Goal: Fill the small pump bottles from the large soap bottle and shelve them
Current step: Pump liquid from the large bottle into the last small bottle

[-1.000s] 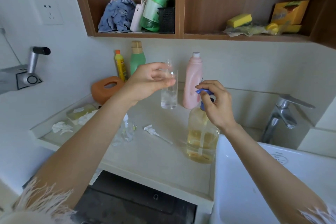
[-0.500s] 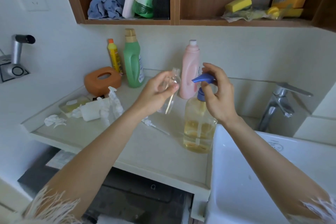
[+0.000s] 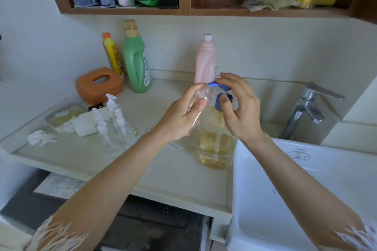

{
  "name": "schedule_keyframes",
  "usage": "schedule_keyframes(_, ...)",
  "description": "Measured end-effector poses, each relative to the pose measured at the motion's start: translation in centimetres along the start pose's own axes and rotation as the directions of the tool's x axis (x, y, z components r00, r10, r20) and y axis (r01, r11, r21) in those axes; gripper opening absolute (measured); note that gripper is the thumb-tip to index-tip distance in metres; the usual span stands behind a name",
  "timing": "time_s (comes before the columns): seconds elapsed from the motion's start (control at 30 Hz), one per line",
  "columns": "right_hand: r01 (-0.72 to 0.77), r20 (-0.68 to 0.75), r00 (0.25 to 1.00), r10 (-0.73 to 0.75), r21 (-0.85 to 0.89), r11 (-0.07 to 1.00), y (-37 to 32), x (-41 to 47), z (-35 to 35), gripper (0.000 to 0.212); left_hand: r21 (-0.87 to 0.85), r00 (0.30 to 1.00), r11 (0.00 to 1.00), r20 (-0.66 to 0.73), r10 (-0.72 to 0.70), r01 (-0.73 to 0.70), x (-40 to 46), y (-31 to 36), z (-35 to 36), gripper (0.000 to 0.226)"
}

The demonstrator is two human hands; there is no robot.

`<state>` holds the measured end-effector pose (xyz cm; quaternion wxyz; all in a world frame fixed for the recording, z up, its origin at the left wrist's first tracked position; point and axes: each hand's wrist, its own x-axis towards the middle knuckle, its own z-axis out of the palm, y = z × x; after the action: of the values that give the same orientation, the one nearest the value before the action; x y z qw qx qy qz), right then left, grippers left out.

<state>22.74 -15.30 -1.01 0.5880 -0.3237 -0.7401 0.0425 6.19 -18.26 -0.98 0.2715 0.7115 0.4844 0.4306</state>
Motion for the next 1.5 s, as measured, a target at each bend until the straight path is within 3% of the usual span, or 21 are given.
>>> schedule_keyframes(0.07,0.003,-0.012,1.0,-0.003,0.016,1.0,-0.1,-0.1,0.1,0.031,0.019,1.0,1.0,-0.024,0.003,-0.002,0.0,0.2,-0.1,0.032)
schedule_keyframes(0.17,0.018,-0.05,0.999,-0.015,0.046,0.999,-0.1,-0.2,0.4,0.035,0.048,0.998,0.999,-0.066,0.016,-0.012,0.2,0.0,0.0,0.05)
schedule_keyframes(0.33,0.062,-0.128,0.99,-0.063,-0.01,0.998,-0.2,0.0,1.2,0.033,0.097,0.994,0.995,-0.111,-0.013,0.024,0.7,-0.1,-0.7,0.039)
schedule_keyframes(0.6,0.074,-0.138,0.988,-0.073,0.002,0.997,0.3,-0.3,1.5,0.03,0.092,0.994,0.996,-0.111,0.002,0.008,0.6,0.0,-1.5,0.037)
schedule_keyframes(0.83,0.019,-0.073,0.997,-0.025,-0.081,0.996,-0.5,-0.5,0.4,0.035,0.039,0.992,0.999,-0.126,0.024,-0.019,0.2,0.3,-1.8,0.038)
schedule_keyframes(1.17,0.102,-0.025,0.994,-0.104,-0.066,0.993,-0.5,-0.4,-0.1,0.036,-0.042,0.985,0.998,-0.169,0.039,-0.047,-0.2,0.9,-1.5,0.035)
schedule_keyframes(1.3,0.145,-0.063,0.987,-0.148,-0.044,0.988,0.1,-0.5,0.3,0.035,0.008,0.98,0.999,-0.194,0.037,-0.036,-0.1,1.1,-1.3,0.04)
schedule_keyframes(1.5,0.124,-0.16,0.978,-0.133,-0.066,0.99,0.2,-0.5,1.2,0.028,0.237,0.967,0.97,-0.236,0.1,-0.042,-0.3,1.4,-1.3,0.045)
